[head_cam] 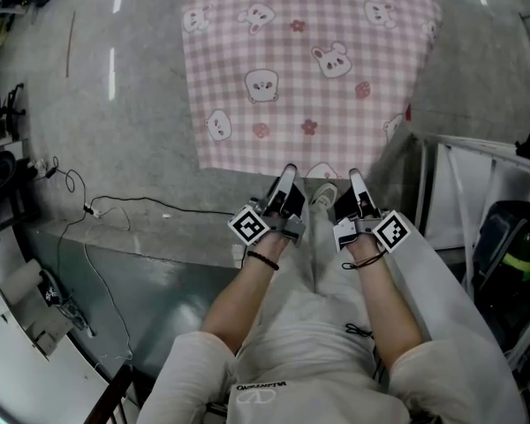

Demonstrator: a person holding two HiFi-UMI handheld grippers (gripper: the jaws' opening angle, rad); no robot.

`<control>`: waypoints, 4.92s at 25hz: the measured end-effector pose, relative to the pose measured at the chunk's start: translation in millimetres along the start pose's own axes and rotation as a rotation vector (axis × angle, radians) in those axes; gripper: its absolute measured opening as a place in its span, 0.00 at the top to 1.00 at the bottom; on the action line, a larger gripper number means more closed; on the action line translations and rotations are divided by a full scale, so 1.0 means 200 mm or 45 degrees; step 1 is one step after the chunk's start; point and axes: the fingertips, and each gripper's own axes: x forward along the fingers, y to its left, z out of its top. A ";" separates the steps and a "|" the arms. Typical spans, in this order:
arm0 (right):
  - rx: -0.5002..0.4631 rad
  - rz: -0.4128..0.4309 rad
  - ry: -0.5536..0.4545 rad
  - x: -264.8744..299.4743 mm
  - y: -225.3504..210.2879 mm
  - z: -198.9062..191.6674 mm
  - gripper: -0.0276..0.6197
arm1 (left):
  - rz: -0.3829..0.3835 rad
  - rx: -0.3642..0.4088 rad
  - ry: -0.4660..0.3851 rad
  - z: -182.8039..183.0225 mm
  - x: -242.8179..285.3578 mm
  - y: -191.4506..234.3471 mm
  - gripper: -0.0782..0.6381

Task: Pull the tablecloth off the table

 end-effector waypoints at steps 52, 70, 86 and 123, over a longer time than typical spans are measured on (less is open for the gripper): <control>-0.352 0.676 0.139 -0.21 0.34 0.11 0.94 | -0.640 0.416 -0.050 -0.16 0.00 -0.42 0.89; -0.491 0.846 0.171 -0.55 0.69 0.03 0.94 | -0.758 0.662 0.004 -0.27 -0.19 -0.84 0.89; -0.543 1.079 0.161 -0.84 1.00 -0.05 0.94 | -0.943 0.742 0.097 -0.38 -0.36 -1.21 0.89; -0.379 1.033 0.252 -0.76 0.89 -0.07 0.94 | -0.879 0.718 0.087 -0.39 -0.35 -1.10 0.89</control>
